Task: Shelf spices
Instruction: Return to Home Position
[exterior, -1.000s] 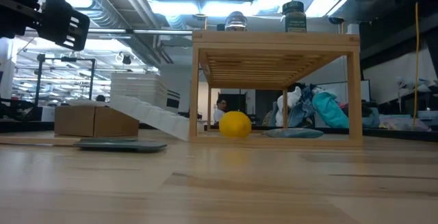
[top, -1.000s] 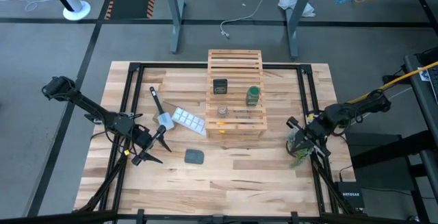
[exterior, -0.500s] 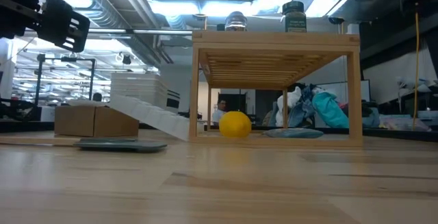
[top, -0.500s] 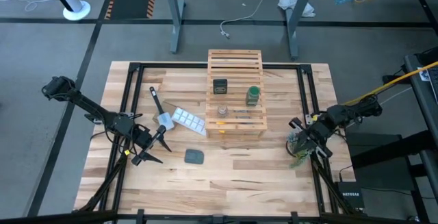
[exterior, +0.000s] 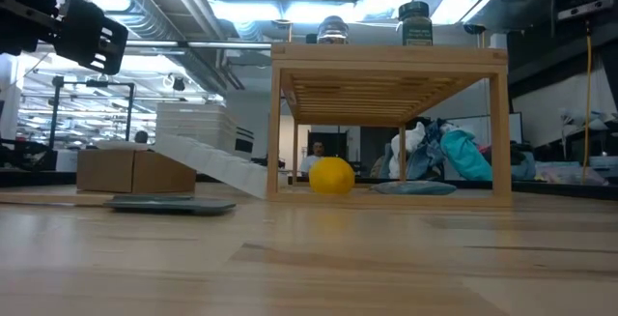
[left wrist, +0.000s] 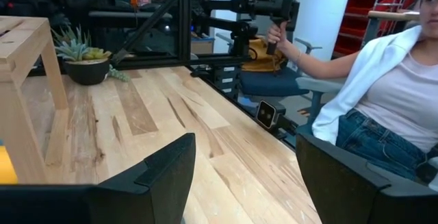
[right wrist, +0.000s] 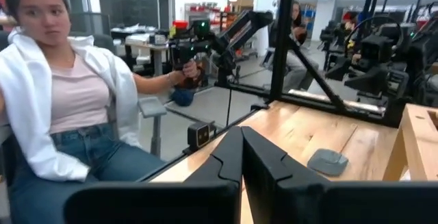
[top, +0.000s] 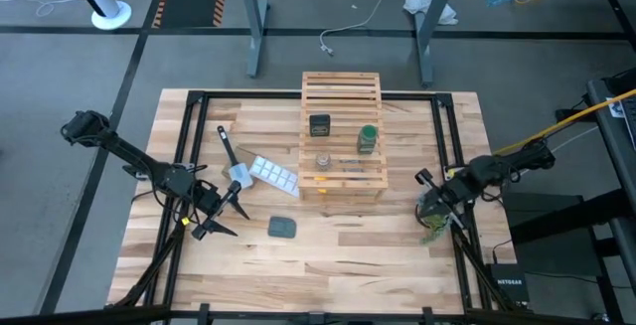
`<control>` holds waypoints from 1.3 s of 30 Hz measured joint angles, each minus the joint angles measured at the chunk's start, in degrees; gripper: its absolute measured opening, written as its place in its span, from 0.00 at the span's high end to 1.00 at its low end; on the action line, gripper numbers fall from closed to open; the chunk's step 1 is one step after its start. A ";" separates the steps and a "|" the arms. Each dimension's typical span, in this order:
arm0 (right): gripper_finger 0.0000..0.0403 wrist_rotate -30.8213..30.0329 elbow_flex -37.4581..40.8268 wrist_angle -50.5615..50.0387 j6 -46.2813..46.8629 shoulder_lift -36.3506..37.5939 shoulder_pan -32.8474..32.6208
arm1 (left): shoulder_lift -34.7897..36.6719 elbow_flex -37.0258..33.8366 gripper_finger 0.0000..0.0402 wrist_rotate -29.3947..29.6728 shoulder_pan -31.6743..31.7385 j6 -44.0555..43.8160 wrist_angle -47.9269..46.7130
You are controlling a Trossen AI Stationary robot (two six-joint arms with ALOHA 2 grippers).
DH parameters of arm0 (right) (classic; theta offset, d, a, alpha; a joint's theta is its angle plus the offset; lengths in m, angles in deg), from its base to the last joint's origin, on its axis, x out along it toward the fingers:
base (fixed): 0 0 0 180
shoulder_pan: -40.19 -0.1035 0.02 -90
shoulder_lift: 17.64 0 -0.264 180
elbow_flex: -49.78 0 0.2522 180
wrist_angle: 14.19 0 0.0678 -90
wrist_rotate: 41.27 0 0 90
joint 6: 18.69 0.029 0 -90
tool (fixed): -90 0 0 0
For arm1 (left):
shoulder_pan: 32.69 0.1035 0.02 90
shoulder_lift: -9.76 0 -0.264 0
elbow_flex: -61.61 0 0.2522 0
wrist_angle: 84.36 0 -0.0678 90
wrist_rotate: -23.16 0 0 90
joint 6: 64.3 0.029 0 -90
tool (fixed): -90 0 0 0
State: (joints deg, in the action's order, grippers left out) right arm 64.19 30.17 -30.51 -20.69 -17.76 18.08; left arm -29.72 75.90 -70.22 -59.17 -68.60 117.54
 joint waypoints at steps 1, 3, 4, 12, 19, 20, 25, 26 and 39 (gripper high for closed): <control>0.98 0.01 1.19 1.65 0.00 0.00 0.00 | 0.00 0.00 0.39 0.00 0.00 0.01 -0.02; 0.98 0.01 3.59 4.11 0.02 0.00 0.00 | 0.00 0.00 0.39 0.00 0.00 -0.02 0.00; 0.98 0.01 4.42 5.29 0.13 -0.02 0.00 | 0.00 0.00 0.39 0.00 0.00 -0.12 -0.02; 0.98 -4.10 5.11 6.27 -0.07 0.00 0.00 | 0.00 0.00 0.39 0.00 0.00 -0.23 -0.11; 0.98 -8.58 5.18 4.74 -0.29 0.00 0.00 | 0.00 0.00 0.39 0.46 0.00 -0.21 -0.21; 0.98 -9.29 5.18 4.58 -0.35 0.00 0.00 | 0.01 0.00 0.39 1.14 0.00 -0.04 -0.22; 0.98 -11.91 5.22 4.09 -0.38 0.00 0.00 | -0.97 0.00 0.39 8.11 0.00 0.51 -0.26; 0.98 -11.90 5.22 4.07 -0.12 0.00 0.00 | -1.43 0.00 0.39 9.18 0.02 1.13 -0.26; 0.98 -11.89 5.31 3.98 0.03 0.00 0.00 | -4.55 0.00 0.39 6.11 16.99 7.47 6.62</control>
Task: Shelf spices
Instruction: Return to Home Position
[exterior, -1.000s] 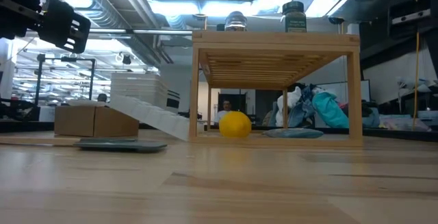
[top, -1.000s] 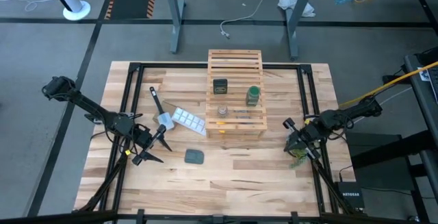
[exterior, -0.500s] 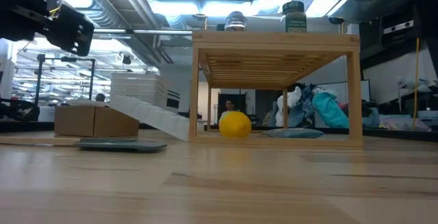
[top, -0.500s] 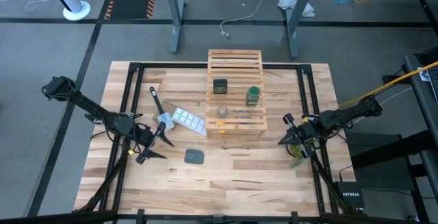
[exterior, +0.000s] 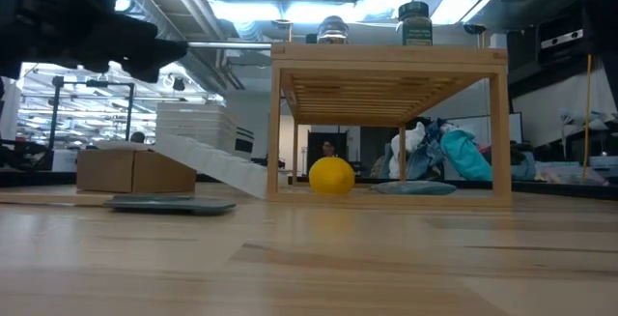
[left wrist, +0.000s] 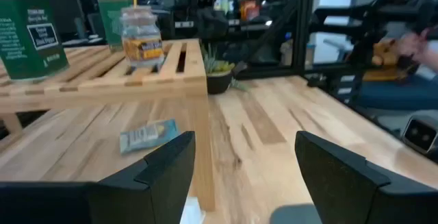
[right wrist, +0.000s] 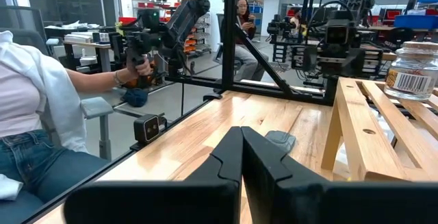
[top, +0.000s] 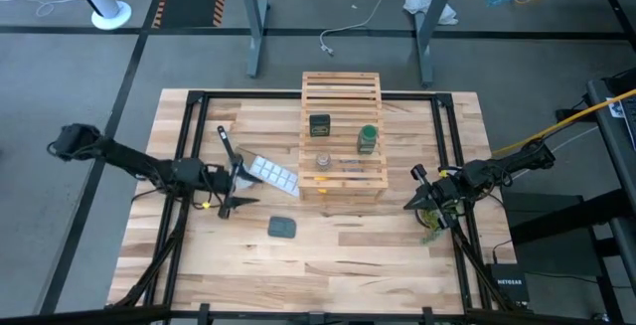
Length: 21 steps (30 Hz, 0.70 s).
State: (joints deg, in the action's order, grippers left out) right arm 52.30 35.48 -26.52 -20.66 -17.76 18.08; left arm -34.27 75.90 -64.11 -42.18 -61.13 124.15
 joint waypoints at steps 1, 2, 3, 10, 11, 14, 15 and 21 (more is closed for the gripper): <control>0.98 0.00 0.00 0.00 -0.01 0.00 0.00 | 0.00 0.00 0.39 -2.35 1.98 -0.16 0.46; 0.98 0.01 0.00 0.00 -0.01 0.00 0.00 | 0.00 0.00 0.39 -4.84 3.92 -0.31 0.99; 0.98 0.01 0.00 0.00 -0.01 0.00 0.00 | 0.00 0.00 0.39 -7.05 5.88 -0.72 1.31; 0.98 0.09 0.02 -0.02 -0.02 0.00 0.00 | 0.00 0.00 0.39 -21.44 18.37 -4.66 2.88; 0.98 0.32 0.02 0.00 -0.02 0.00 0.00 | 0.00 0.00 0.39 -25.05 19.82 -5.97 3.84; 0.98 1.42 0.04 0.15 -0.18 0.00 0.00 | 0.10 -0.02 0.39 -36.76 23.16 -9.32 9.22; 0.98 1.96 0.04 0.23 -0.18 0.00 0.00 | 0.14 -0.02 0.39 -39.85 23.96 -10.74 11.46; 0.98 2.66 0.04 0.33 -0.16 0.00 0.00 | 2.77 -0.02 0.39 -49.30 27.48 -18.79 15.98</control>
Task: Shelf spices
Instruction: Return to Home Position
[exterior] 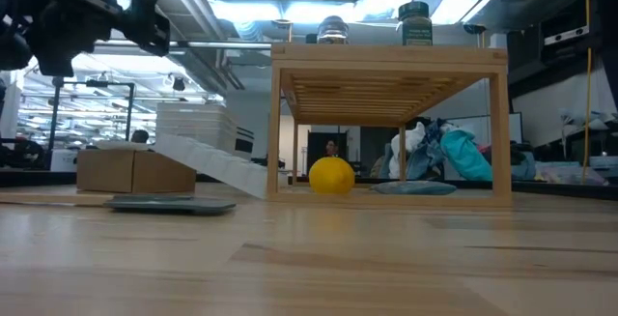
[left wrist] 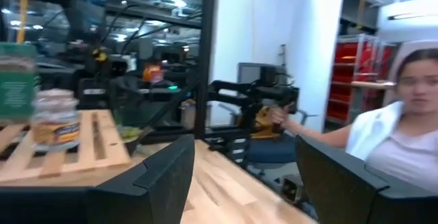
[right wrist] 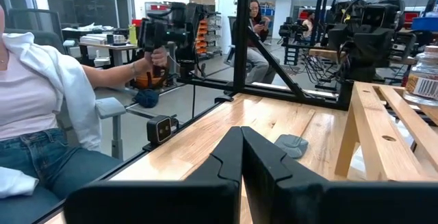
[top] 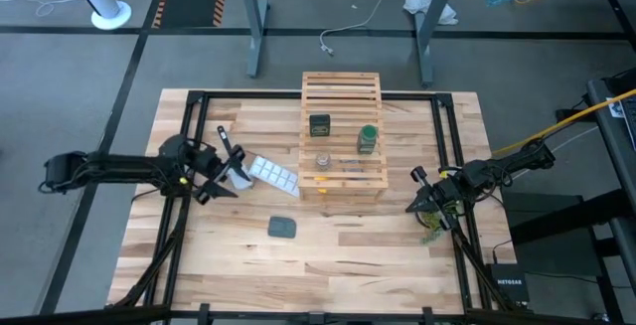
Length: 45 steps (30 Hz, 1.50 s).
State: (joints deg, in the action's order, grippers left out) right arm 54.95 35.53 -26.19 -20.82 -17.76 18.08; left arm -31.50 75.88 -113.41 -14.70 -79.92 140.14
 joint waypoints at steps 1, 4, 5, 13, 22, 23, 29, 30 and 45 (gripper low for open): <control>0.98 0.00 0.00 0.00 -0.02 0.00 0.00 | 0.84 0.00 0.39 -1.16 0.44 -0.77 -0.03; 0.98 0.04 0.02 0.00 0.18 0.00 0.00 | 3.94 0.00 0.39 -4.26 1.49 -3.41 0.65; 0.98 0.04 0.02 0.00 0.20 0.00 0.00 | 5.05 0.00 0.39 -5.34 1.83 -4.09 1.05; 0.98 0.35 0.02 0.04 0.31 0.00 0.00 | 13.75 0.00 0.39 -13.26 3.12 -10.42 -0.10; 0.98 0.35 0.02 0.02 0.34 0.00 0.00 | 19.40 0.00 0.39 -13.74 3.02 -11.12 -7.32; 0.98 0.35 0.02 0.02 0.33 0.00 0.00 | 19.88 0.00 0.39 -13.72 2.95 -11.85 -7.57; 0.98 0.33 0.02 0.00 0.35 0.00 0.00 | 22.51 0.00 0.39 -13.68 1.44 -12.52 -8.33; 0.98 0.33 0.02 0.00 0.35 0.00 0.00 | 22.94 0.00 0.39 -13.70 1.21 -12.50 -8.27; 0.98 0.31 0.02 -0.02 0.37 0.00 0.00 | 24.14 0.00 0.39 -5.80 -6.05 -7.73 -20.35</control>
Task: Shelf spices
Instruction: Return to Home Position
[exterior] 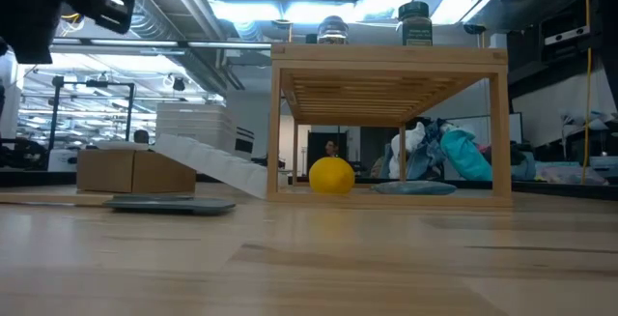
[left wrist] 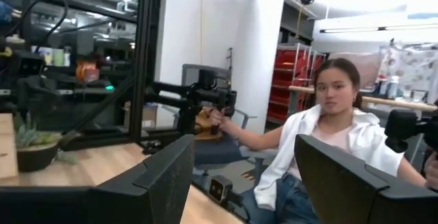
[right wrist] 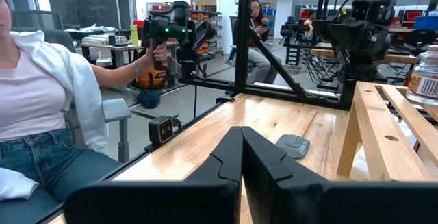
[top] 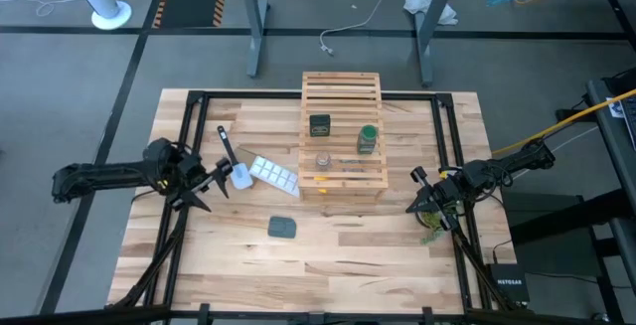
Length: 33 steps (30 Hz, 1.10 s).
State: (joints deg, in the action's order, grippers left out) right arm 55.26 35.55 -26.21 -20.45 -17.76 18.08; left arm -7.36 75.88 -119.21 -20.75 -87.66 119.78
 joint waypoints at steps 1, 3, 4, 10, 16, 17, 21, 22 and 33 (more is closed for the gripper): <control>0.98 0.00 0.00 0.02 0.00 0.00 0.01 | 0.00 0.00 0.39 0.87 -1.08 0.55 0.10; 0.98 0.00 0.00 0.04 0.00 0.00 0.00 | 0.02 0.07 0.39 2.26 -3.08 1.10 1.61; 0.98 0.00 0.00 0.07 0.00 0.00 0.00 | 0.13 0.43 0.39 2.30 -3.84 1.12 1.90; 0.98 0.12 0.00 0.13 0.00 -0.01 0.00 | 0.31 3.44 0.39 2.48 -5.88 1.69 -0.99; 0.98 0.20 0.00 0.17 0.00 -0.02 0.02 | 0.28 8.14 0.39 11.09 -5.99 9.85 -17.38; 0.98 0.22 0.00 0.17 -0.01 -0.02 0.00 | 0.28 8.42 0.39 13.55 -6.16 11.65 -19.16; 0.98 0.48 0.00 0.20 -0.02 -0.01 0.01 | 0.28 8.41 0.39 17.22 -7.65 15.23 -20.44; 0.98 0.48 0.00 0.21 -0.02 -0.02 0.01 | 0.28 8.41 0.39 17.31 -8.15 15.89 -20.51; 0.98 0.55 0.00 0.24 -0.04 -0.02 0.02 | 0.11 8.31 0.39 29.17 -13.10 17.88 -26.07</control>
State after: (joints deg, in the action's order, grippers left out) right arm 55.81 35.55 -25.97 -20.49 -17.78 18.10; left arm -7.25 84.19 -90.04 -33.84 -69.77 93.71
